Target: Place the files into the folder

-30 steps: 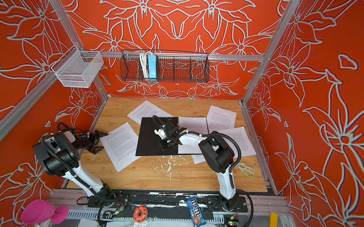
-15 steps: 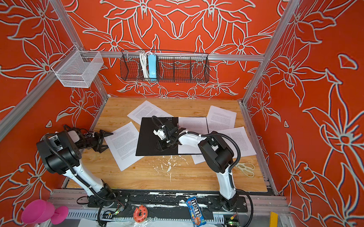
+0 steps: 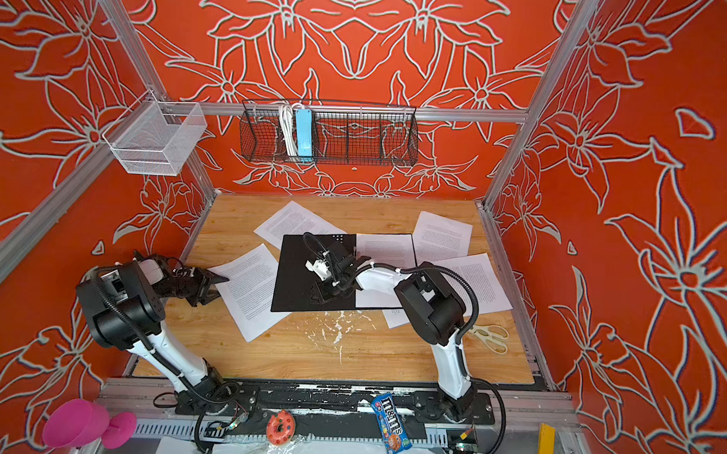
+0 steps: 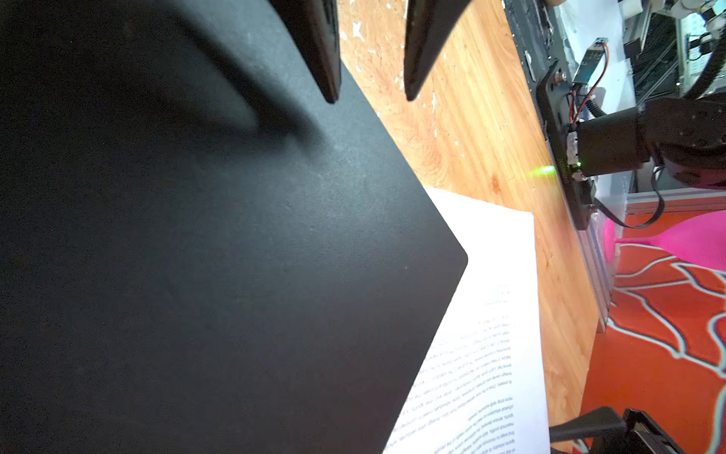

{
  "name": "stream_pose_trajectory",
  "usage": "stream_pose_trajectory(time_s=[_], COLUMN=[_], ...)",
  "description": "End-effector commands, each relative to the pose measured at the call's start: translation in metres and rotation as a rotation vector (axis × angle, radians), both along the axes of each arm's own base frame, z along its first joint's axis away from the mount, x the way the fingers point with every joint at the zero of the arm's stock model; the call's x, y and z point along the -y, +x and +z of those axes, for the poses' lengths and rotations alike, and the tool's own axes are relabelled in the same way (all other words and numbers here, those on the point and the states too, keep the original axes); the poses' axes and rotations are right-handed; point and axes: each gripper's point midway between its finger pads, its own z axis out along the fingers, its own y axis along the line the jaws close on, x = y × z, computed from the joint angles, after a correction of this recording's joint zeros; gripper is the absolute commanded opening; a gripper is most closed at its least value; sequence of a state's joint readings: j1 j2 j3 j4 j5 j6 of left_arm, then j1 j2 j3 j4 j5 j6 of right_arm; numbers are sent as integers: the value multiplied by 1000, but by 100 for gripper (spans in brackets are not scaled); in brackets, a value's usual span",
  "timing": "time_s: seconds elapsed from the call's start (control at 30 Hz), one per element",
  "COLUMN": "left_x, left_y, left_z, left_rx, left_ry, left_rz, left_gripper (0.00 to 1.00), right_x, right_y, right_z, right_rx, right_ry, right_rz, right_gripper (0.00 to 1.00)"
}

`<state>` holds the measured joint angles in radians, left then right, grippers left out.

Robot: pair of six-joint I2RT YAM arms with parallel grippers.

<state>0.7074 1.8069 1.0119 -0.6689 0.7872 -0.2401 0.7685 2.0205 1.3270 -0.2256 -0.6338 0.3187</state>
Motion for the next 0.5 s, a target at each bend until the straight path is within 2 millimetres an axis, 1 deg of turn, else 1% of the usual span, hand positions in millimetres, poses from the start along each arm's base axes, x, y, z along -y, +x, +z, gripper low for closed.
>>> stream_pose_trajectory(time_s=[0.0, 0.13, 0.23, 0.4, 0.47], left_x=[3, 8, 10, 12, 12], left_y=[2, 5, 7, 8, 7], left_z=[14, 21, 28, 42, 46], left_rx=[25, 42, 60, 92, 97], left_ry=[-2, -16, -16, 0, 17], left_rz=[-3, -11, -15, -19, -23], left_gripper=[39, 28, 21, 13, 10], right_x=[-8, -8, -9, -7, -6], right_y=[-2, -2, -3, -3, -2], right_z=[6, 9, 15, 25, 28], right_rx=[-3, -2, 10, 46, 58], right_ry=[31, 44, 73, 102, 107], right_rz=[18, 20, 19, 10, 2], right_gripper=[29, 30, 38, 52, 56])
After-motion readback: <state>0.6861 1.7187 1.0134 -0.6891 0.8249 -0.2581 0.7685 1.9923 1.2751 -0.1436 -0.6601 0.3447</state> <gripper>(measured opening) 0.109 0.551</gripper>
